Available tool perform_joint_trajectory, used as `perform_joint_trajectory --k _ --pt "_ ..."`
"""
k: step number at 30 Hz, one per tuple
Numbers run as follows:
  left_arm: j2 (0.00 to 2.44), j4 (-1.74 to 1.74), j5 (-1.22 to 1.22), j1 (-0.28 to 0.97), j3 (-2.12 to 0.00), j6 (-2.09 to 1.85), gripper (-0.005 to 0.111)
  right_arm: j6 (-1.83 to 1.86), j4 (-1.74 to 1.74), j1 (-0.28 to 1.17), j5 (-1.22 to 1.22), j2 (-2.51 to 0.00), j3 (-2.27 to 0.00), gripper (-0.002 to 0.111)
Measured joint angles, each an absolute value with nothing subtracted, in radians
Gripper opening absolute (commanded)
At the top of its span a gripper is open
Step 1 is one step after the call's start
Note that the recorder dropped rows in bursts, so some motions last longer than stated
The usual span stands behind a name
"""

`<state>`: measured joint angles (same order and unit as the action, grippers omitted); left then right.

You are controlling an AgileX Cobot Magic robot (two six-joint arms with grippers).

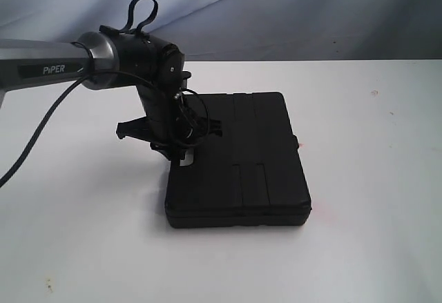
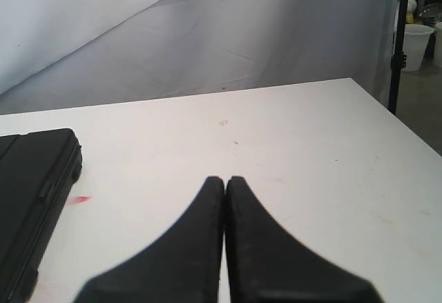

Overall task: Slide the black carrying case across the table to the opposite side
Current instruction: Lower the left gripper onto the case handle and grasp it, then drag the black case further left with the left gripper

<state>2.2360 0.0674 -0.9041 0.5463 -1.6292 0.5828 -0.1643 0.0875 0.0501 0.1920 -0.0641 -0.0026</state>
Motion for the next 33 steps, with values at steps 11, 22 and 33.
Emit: perform_joint_trajectory --k 11,22,33 --pt "2.236 0.108 -0.921 0.519 -1.63 0.521 0.0 -0.164 0.087 0.05 0.192 -0.064 -0.003 0.0" --pt "2.236 0.11 -0.96 0.415 -1.63 0.398 0.0 -0.164 0.087 0.05 0.192 -0.064 -0.003 0.0" --pt "2.173 0.132 -0.873 0.319 -1.516 0.378 0.0 -0.164 0.087 0.05 0.192 -0.064 -0.003 0.0"
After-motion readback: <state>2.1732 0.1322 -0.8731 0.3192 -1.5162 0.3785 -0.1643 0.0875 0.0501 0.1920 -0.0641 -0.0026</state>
